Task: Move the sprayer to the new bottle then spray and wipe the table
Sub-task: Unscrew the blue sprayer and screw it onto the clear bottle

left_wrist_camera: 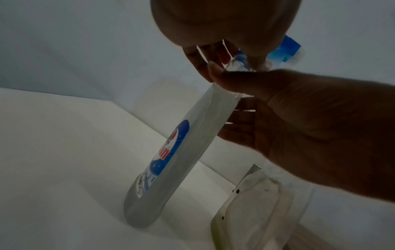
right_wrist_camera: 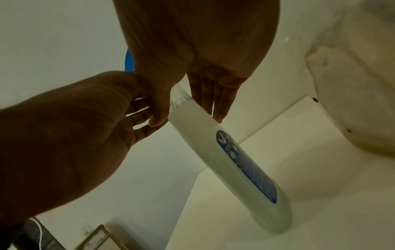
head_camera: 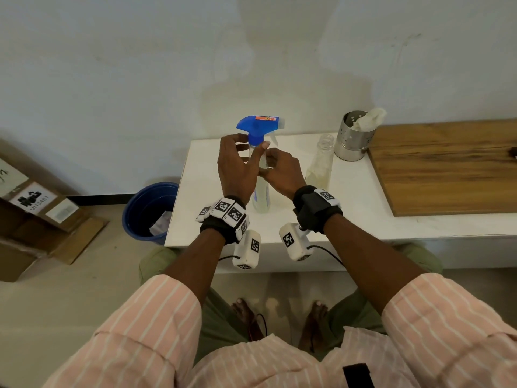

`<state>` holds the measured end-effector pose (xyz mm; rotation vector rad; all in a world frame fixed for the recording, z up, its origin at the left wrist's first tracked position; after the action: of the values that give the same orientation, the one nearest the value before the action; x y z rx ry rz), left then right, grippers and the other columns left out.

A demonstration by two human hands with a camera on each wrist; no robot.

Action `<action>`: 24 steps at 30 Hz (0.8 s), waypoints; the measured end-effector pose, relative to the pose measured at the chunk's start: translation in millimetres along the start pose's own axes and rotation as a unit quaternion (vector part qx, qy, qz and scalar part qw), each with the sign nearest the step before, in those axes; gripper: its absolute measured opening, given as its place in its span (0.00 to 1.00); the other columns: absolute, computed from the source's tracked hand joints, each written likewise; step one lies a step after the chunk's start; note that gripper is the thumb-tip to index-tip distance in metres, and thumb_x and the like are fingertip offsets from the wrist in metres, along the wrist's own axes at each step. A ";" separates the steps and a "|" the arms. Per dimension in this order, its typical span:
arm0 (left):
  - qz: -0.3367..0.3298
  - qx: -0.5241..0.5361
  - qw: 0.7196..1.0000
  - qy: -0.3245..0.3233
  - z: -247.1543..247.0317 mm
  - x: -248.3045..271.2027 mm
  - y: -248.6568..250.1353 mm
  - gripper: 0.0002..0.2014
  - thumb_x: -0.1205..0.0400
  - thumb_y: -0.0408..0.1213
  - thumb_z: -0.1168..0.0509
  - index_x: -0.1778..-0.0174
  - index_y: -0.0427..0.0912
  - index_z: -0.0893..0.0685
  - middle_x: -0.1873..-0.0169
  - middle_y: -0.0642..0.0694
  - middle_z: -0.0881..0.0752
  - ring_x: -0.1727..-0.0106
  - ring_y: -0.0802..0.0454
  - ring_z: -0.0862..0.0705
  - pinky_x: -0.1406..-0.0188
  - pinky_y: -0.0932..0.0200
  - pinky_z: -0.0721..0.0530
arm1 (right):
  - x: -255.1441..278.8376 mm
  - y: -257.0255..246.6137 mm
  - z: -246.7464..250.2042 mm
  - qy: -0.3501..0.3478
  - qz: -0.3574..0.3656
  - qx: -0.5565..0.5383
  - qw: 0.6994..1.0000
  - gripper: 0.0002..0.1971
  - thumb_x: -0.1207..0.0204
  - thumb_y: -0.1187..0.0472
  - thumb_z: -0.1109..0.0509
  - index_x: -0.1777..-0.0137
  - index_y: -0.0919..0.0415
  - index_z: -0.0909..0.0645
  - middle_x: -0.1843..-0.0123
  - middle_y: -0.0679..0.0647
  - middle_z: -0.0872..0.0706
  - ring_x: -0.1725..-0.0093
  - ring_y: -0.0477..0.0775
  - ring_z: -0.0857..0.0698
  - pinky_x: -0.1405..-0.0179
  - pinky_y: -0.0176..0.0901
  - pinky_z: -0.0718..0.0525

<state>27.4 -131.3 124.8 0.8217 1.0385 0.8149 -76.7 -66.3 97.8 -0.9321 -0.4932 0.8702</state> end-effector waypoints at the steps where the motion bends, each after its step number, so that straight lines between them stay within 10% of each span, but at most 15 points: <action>1: -0.011 -0.009 1.000 -0.003 0.0 -0.6 2.2 0.22 0.22 0.49 0.30 0.37 0.41 0.24 0.43 0.50 0.18 0.48 0.57 0.18 0.57 0.69 0.16 | 1.1 3.3 0.3 0.003 -0.012 -0.020 1.000 0.28 0.27 0.51 0.24 0.31 0.63 0.22 0.34 0.58 0.14 0.35 0.56 0.16 0.31 0.49 0.20; 6: -0.053 -0.076 0.995 -0.035 -6.8 4.1 2.6 0.20 0.15 0.38 0.42 0.25 0.40 0.30 0.29 0.45 0.23 0.36 0.55 0.22 0.37 0.54 0.18 | 5.8 3.2 0.4 -0.001 -0.015 -0.084 0.996 0.24 0.25 0.54 0.26 0.31 0.63 0.21 0.33 0.59 0.15 0.34 0.59 0.16 0.30 0.53 0.20; 12: 0.008 -0.009 1.000 -0.012 -5.2 3.8 -4.2 0.23 0.23 0.45 0.28 0.35 0.43 0.26 0.42 0.53 0.20 0.45 0.56 0.18 0.50 0.57 0.12 | 4.0 1.8 0.6 -0.027 -0.019 -0.060 0.998 0.23 0.23 0.57 0.27 0.30 0.63 0.23 0.33 0.60 0.15 0.34 0.61 0.16 0.31 0.50 0.22; 20: 0.005 -0.015 0.999 -0.027 -3.0 15.6 -19.4 0.18 0.13 0.31 0.48 0.27 0.39 0.29 0.47 0.48 0.18 0.49 0.52 0.18 0.45 0.58 0.16 | -1.0 0.8 12.4 -0.072 -0.068 -0.160 0.982 0.32 0.31 0.74 0.27 0.25 0.65 0.28 0.27 0.60 0.21 0.28 0.57 0.22 0.30 0.49 0.21; 24: 0.044 -0.013 0.995 -0.088 -8.3 18.8 -28.9 0.21 0.15 0.42 0.50 0.26 0.41 0.28 0.37 0.42 0.17 0.40 0.49 0.18 0.36 0.53 0.19 | -5.6 -17.4 23.7 -0.054 -0.054 -0.243 0.967 0.25 0.23 0.60 0.28 0.27 0.64 0.27 0.31 0.58 0.18 0.32 0.57 0.20 0.32 0.52 0.22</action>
<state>30.1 -126.6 89.7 0.9048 0.8391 0.8126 -89.1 -64.7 125.0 -1.2940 -0.8699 0.7134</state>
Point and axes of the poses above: each hand's wrist, its own x-axis away from the middle knuckle, its own z-axis out of the back of the hand, y = z × x, the point moved 8 cm from there along -x, towards the middle knuckle
